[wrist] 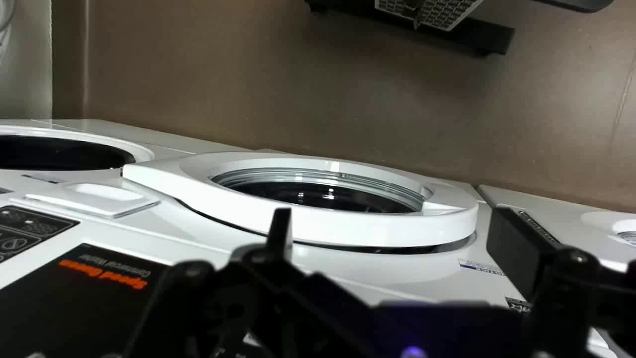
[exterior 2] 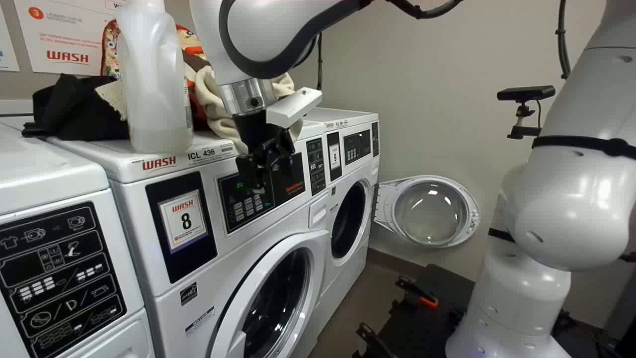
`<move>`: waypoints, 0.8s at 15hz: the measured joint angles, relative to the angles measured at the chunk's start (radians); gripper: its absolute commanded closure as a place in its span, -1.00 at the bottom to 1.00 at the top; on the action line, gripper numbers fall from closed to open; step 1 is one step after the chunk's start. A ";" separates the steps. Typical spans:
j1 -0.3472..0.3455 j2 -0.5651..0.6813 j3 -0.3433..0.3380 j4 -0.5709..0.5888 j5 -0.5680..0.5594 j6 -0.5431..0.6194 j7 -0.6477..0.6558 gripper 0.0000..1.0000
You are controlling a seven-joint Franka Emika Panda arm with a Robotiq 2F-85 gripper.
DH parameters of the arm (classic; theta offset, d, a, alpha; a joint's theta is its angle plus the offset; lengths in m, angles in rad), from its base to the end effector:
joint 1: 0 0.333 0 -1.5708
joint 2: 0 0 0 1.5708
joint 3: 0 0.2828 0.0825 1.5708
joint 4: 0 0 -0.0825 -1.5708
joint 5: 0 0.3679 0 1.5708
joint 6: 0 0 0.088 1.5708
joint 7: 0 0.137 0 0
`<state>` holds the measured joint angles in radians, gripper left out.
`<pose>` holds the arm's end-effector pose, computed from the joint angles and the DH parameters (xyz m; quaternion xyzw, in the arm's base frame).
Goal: Put the beige sweatshirt in the bag
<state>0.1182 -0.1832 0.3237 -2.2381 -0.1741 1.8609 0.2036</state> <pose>0.4188 0.1779 0.3747 0.9781 0.1450 -0.0625 0.1356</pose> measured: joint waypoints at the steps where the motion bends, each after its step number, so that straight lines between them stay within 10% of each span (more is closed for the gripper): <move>1: 0.000 0.000 0.000 0.000 0.000 0.000 0.000 -1.00; 12: -0.020 -0.099 -0.099 0.071 -0.134 0.000 0.207 -1.00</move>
<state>0.0986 -0.2825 0.2249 -2.1672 -0.3079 1.8610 0.4102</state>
